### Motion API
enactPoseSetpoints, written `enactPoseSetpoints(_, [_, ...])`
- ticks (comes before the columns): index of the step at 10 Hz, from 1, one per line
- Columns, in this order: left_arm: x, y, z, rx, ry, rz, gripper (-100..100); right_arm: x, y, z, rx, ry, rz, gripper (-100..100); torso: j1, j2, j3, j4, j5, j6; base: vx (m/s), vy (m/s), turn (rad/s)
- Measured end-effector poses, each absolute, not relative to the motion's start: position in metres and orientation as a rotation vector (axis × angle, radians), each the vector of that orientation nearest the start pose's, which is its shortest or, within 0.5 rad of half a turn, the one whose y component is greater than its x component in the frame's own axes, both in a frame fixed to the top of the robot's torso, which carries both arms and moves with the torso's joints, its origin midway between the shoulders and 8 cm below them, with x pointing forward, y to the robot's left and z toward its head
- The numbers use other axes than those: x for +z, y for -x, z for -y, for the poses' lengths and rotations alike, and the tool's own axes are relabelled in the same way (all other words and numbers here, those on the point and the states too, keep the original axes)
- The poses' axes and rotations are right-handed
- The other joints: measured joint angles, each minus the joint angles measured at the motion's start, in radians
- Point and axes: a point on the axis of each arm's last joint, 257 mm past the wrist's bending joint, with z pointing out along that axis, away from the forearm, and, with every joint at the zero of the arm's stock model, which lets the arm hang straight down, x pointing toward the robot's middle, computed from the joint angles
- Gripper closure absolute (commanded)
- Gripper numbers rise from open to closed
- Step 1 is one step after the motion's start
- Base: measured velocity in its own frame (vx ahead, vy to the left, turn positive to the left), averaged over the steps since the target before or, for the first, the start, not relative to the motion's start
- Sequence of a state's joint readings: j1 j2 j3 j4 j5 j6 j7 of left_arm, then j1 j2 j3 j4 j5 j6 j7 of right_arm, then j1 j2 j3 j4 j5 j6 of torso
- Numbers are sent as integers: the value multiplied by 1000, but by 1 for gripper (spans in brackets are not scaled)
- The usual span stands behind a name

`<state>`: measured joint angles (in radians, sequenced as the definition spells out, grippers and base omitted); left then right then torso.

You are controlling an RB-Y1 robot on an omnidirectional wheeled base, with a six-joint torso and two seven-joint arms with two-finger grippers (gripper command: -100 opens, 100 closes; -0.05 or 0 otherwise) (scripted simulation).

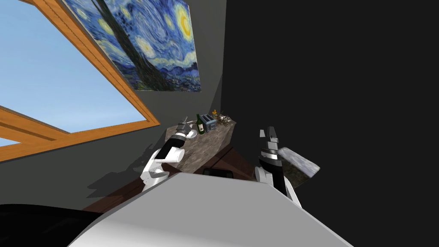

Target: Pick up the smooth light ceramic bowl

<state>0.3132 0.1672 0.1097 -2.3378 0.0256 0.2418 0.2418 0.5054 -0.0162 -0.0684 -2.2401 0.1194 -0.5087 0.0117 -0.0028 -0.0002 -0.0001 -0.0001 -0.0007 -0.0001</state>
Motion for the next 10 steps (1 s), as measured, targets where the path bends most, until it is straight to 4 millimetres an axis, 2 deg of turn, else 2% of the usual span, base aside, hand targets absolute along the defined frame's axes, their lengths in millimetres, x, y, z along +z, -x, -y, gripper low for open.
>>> enactPoseSetpoints(10, [-66, -446, -336, -1187, 1291, -1007, -100, 6, -349, 289, 1139, -587, -721, 0, 2, 0, 0, 0, 0, 0, 10, -23, -36])
